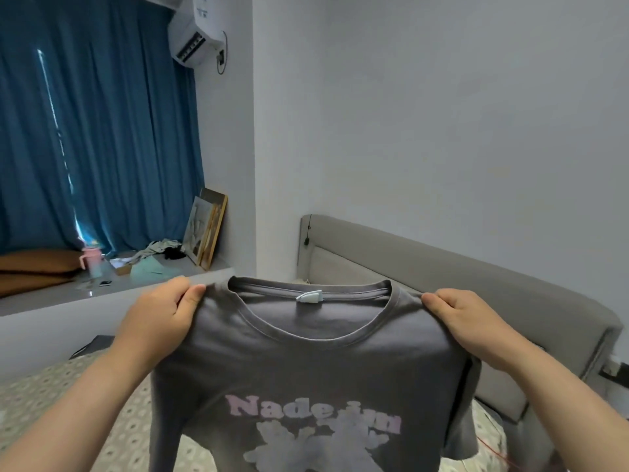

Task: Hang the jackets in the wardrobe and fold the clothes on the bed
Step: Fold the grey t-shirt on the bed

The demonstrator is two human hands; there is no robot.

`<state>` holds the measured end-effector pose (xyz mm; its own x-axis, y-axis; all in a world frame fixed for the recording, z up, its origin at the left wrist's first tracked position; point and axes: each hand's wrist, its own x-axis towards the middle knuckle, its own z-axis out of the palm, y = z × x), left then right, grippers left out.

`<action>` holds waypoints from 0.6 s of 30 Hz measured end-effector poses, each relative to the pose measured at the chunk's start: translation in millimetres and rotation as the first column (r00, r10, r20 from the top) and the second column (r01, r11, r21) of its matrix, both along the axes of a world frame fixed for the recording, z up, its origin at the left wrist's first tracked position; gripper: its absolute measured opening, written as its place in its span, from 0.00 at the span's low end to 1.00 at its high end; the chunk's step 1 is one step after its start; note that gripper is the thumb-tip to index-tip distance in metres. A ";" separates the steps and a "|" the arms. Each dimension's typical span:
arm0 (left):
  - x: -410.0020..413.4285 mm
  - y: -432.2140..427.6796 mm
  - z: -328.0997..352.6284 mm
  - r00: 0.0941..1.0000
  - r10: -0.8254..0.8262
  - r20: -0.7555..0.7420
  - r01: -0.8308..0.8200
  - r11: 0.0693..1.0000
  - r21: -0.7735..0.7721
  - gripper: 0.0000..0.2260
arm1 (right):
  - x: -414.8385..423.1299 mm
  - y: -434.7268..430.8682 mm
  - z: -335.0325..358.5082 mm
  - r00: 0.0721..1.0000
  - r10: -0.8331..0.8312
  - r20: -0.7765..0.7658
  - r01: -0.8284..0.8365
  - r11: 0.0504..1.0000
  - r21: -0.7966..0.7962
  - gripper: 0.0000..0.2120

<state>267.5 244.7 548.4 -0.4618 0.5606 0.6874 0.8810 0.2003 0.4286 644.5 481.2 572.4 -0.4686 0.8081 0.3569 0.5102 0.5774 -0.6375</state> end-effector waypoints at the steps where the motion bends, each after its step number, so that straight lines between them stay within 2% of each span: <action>1: 7.5 -5.5 4.9 1.000 0.007 -0.013 -0.007 1.000 0.030 0.19 | 3.9 3.3 3.8 0.999 0.032 0.001 -0.032 0.999 -0.026 0.22; 3: 24.3 -16.9 14.6 0.999 0.022 -0.030 -0.019 0.996 0.089 0.16 | 15.2 9.8 11.0 0.993 0.115 0.027 -0.112 0.990 -0.087 0.21; 6: 47.0 -33.1 26.7 0.996 0.062 -0.059 -0.055 0.991 0.120 0.17 | 33.9 19.2 21.2 0.968 0.249 0.033 -0.240 0.956 -0.170 0.21; 9: 68.4 -42.8 32.6 0.992 0.105 -0.076 -0.096 0.989 0.114 0.20 | 44.8 31.8 27.7 0.943 0.333 0.012 -0.326 0.929 -0.176 0.21; 11: 80.9 -41.1 30.2 0.991 0.129 -0.043 -0.124 0.986 0.108 0.19 | 46.6 40.8 26.5 0.933 0.360 0.009 -0.352 0.918 -0.184 0.22; 14: 87.0 -27.7 11.7 0.991 0.124 0.051 -0.125 0.992 0.026 0.18 | 43.2 51.5 10.4 0.917 0.397 0.036 -0.374 0.888 -0.267 0.25; 18: 76.2 -0.1 -36.2 0.971 0.134 0.199 -0.100 0.979 -0.175 0.16 | 22.0 74.2 -36.5 0.860 0.500 0.103 -0.423 0.810 -0.407 0.22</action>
